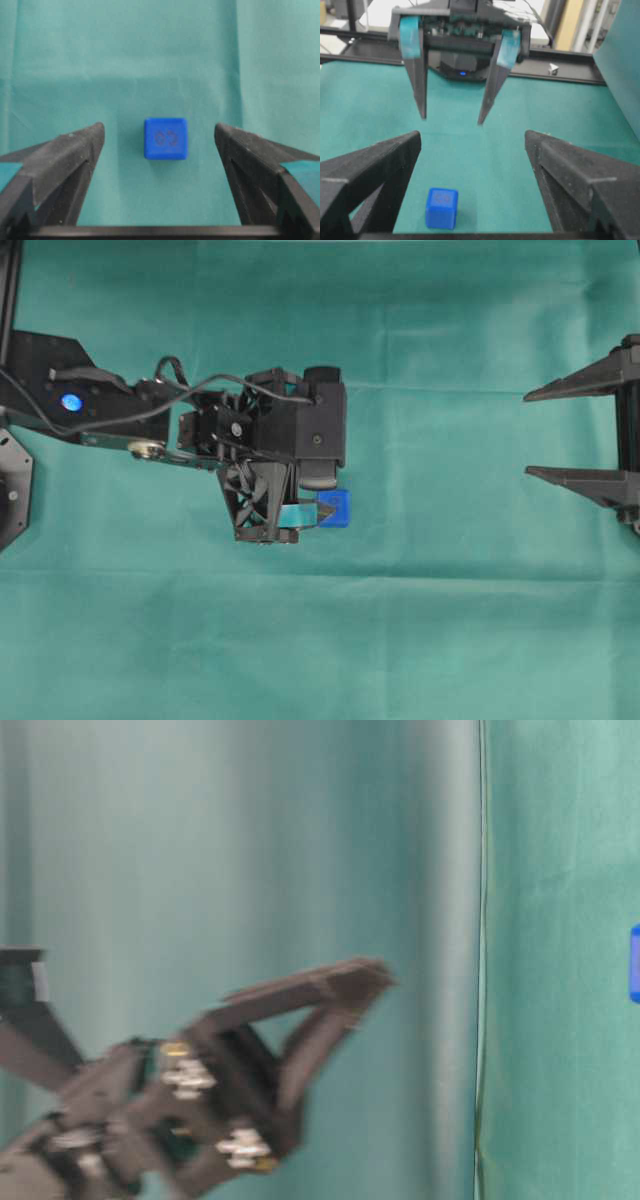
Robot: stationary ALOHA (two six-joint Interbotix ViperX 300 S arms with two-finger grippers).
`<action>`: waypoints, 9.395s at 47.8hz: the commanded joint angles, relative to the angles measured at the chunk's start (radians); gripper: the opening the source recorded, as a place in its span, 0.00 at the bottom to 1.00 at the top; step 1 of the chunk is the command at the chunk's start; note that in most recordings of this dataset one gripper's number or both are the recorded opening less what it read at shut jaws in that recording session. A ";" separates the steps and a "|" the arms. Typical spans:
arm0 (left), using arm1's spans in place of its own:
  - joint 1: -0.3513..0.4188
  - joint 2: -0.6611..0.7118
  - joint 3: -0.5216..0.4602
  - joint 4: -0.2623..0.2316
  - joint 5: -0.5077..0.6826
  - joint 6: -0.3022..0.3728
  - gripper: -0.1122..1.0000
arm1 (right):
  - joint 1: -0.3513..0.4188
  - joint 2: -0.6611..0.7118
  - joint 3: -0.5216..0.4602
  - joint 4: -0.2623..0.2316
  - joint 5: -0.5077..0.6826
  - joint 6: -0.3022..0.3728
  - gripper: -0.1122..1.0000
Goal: Handover the blue block to the right arm after grasping it with the left arm, then place it in the designated position.
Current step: 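Close the left gripper around the blue cube, then lift the blue cube with the left gripper, then rotate and raise the cube with the left gripper toward center, then hold the cube with the left gripper while right gripper rotates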
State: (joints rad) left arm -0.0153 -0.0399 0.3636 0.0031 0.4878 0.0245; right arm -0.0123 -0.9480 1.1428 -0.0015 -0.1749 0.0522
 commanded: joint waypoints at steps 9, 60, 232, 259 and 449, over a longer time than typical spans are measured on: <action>-0.003 0.080 0.058 -0.002 -0.135 -0.002 0.99 | -0.002 0.008 -0.026 -0.002 0.002 0.002 0.94; -0.005 0.273 0.104 -0.003 -0.295 -0.051 0.99 | -0.002 0.028 -0.021 -0.002 0.000 0.002 0.94; -0.011 -0.213 -0.071 0.008 0.126 -0.049 0.52 | -0.002 0.035 -0.032 -0.002 0.011 0.002 0.94; -0.011 -0.213 -0.071 0.008 0.126 -0.051 0.52 | -0.002 0.035 -0.032 -0.002 0.014 0.002 0.94; -0.011 -0.311 0.225 -0.005 -0.503 -0.054 0.52 | -0.002 0.074 -0.126 -0.779 -0.017 -0.472 0.93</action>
State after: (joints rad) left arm -0.0261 -0.3344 0.5998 0.0000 -0.0077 -0.0291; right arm -0.0107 -0.8774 1.0462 -0.7823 -0.1841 -0.4234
